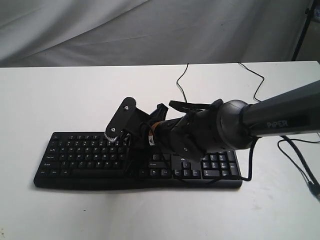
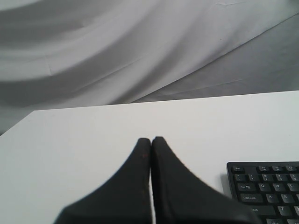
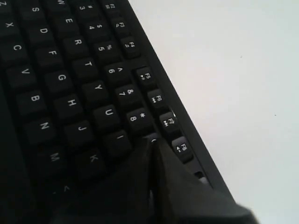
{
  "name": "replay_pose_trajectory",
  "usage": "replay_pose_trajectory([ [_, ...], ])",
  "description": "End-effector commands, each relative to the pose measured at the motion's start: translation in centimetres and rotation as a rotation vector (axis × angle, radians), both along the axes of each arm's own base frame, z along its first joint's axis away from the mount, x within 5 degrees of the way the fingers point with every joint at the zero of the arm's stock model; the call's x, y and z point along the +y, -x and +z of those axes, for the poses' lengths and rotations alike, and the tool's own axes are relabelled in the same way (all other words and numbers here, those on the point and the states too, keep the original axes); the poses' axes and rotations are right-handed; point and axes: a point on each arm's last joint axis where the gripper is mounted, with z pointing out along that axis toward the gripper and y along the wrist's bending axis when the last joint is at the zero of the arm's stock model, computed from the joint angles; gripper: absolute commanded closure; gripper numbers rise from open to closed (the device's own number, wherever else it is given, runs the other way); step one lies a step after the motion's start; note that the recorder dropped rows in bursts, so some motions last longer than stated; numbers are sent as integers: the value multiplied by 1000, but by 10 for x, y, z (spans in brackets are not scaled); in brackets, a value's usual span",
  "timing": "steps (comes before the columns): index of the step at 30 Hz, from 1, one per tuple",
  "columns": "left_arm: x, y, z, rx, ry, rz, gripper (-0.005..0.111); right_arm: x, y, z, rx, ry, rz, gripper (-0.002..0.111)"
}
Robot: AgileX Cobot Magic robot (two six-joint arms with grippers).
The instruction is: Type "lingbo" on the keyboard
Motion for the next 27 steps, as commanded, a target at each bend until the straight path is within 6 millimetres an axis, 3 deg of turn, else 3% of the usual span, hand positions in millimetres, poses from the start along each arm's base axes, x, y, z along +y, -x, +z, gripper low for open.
replay_pose_trajectory([
  [1, 0, 0, -2, 4, 4, -4, 106, 1, 0, 2, -15, -7, 7, 108],
  [23, 0, 0, -2, 4, 4, -4, 106, 5, 2, 2, -17, -2, 27, 108],
  [27, 0, 0, -2, 4, 4, -4, 106, 5, 2, -10, 5, 6, 24, 108],
])
